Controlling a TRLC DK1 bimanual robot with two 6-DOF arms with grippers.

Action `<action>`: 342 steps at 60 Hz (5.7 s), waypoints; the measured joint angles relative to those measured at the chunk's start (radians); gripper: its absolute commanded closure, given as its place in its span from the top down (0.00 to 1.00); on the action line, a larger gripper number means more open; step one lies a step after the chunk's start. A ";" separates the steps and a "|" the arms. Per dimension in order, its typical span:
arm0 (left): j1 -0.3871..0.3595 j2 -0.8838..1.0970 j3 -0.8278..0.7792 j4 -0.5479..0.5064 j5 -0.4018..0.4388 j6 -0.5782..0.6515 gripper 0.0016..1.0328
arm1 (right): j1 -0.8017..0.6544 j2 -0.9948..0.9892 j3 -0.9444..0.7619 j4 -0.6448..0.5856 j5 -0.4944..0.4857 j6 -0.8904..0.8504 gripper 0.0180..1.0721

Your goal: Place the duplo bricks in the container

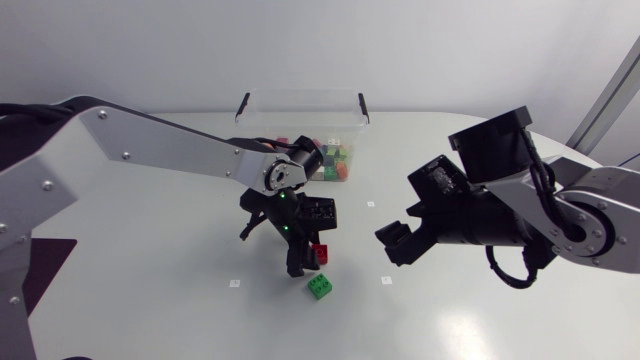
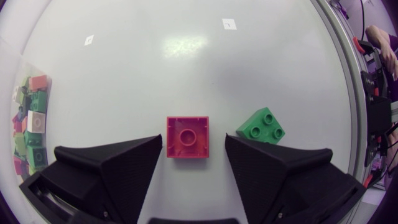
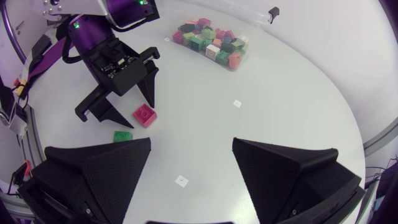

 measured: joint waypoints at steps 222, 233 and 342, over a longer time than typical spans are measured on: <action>0.402 -0.174 0.225 0.367 0.000 -0.510 0.29 | 0.076 0.484 0.707 -0.408 0.060 0.179 0.31; 0.402 -0.066 0.357 0.367 -0.002 -0.545 0.34 | 0.062 0.484 0.731 -0.444 0.052 0.164 0.31; 0.540 -0.915 -0.579 0.727 -0.262 -0.590 0.96 | -0.066 1.179 1.747 -0.577 0.113 0.149 0.85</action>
